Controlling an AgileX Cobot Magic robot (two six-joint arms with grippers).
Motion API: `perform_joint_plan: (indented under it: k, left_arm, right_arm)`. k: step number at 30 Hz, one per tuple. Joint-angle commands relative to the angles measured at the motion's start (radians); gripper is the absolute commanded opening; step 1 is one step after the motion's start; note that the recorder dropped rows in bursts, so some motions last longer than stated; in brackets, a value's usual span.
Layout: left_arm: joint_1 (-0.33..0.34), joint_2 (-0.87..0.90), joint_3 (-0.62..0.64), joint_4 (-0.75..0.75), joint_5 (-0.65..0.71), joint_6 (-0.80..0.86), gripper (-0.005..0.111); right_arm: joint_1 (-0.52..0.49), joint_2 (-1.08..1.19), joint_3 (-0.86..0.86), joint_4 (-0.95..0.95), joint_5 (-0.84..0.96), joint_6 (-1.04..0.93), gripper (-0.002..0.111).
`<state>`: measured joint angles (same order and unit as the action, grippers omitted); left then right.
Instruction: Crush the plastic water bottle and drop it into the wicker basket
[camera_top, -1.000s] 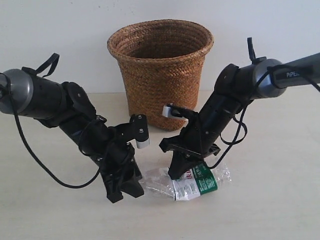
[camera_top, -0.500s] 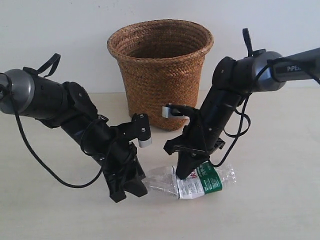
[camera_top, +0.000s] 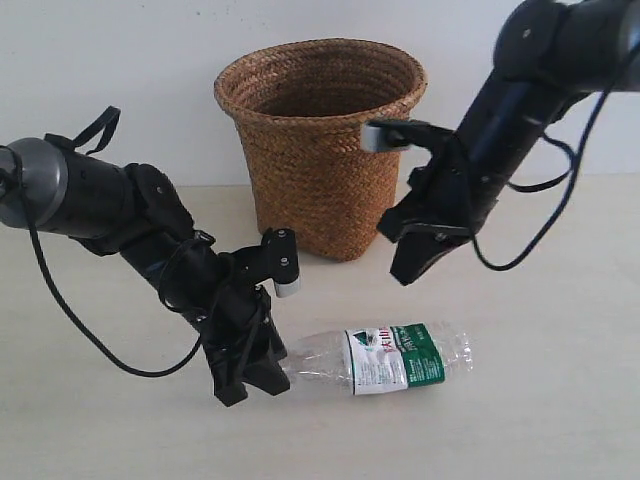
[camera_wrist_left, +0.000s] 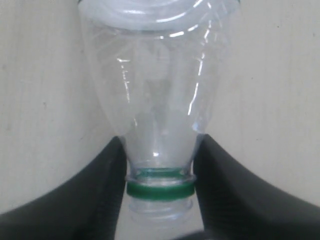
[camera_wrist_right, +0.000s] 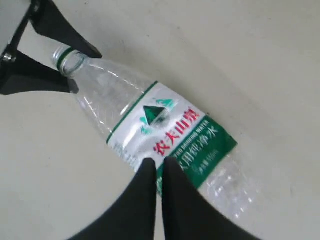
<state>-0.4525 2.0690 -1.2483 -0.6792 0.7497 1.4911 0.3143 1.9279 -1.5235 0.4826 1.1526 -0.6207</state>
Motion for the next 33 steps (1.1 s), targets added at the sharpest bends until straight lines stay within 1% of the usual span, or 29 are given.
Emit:
perform_joint_plan:
  k: [1,2,4,8,12,14,16,18,20,22,25,28,29,30,31,32,33]
  left_arm:
    - [-0.001,-0.004,0.003,0.011,0.008,0.004,0.004]
    - [-0.001,-0.004,0.003,0.011,0.003,0.004,0.004]
    - [-0.001,-0.004,0.003,0.011,0.003,0.004,0.004]
    - [-0.001,-0.016,0.003,0.013,0.021,-0.015,0.004]
    - [-0.001,-0.074,0.003,0.012,0.056,-0.015,0.004]
    - [-0.001,-0.144,0.003,-0.004,0.106,-0.004,0.004]
    - [-0.001,-0.185,0.003,-0.004,0.111,0.011,0.004]
    - [-0.001,-0.202,-0.008,-0.004,0.109,0.011,0.004]
    - [-0.001,-0.215,-0.034,-0.004,0.111,0.011,0.004]
    - [-0.001,-0.222,-0.072,-0.016,0.111,0.011,0.004]
    - [-0.001,-0.236,-0.176,-0.015,0.117,-0.040,0.004]
    - [0.001,-0.253,-0.291,0.015,0.109,-0.096,0.004]
    - [0.005,-0.253,-0.347,0.058,0.073,-0.126,0.004]
    - [0.012,-0.253,-0.374,0.088,0.033,-0.151,0.004]
    - [0.025,-0.245,-0.413,0.134,-0.098,-0.209,0.004]
    - [0.036,-0.237,-0.425,0.150,-0.281,-0.261,0.005]
    - [0.042,-0.224,-0.430,0.150,-0.428,-0.279,0.010]
  right_arm:
    - [-0.098,-0.073,0.119,0.092,-0.023,-0.085,0.000]
    - [-0.116,-0.082,0.148,0.123,-0.033,-0.137,0.000]
    - [-0.137,-0.085,0.197,0.151,-0.077,-0.178,0.000]
    - [-0.182,-0.085,0.285,0.146,-0.227,-0.193,0.000]
    - [-0.256,-0.085,0.361,0.146,-0.310,-0.242,0.000]
    - [-0.366,-0.085,0.439,0.164,-0.446,-0.242,0.000]
    - [-0.419,-0.085,0.486,0.174,-0.487,-0.256,0.000]
    - [-0.423,-0.085,0.495,0.190,-0.499,-0.267,0.000]
    - [-0.418,-0.085,0.495,0.216,-0.475,-0.284,0.000]
    - [-0.407,-0.085,0.495,0.264,-0.447,-0.351,0.000]
    - [-0.379,-0.085,0.495,0.393,-0.400,-0.508,0.000]
    - [-0.374,-0.085,0.495,0.408,-0.397,-0.536,0.000]
    - [-0.374,-0.085,0.495,0.408,-0.397,-0.536,0.000]
    - [-0.374,-0.085,0.495,0.408,-0.397,-0.536,0.000]
    - [-0.374,-0.085,0.495,0.410,-0.397,-0.536,0.000]
    - [-0.374,-0.085,0.495,0.414,-0.397,-0.538,0.000]
    - [-0.374,-0.085,0.495,0.424,-0.397,-0.539,0.000]
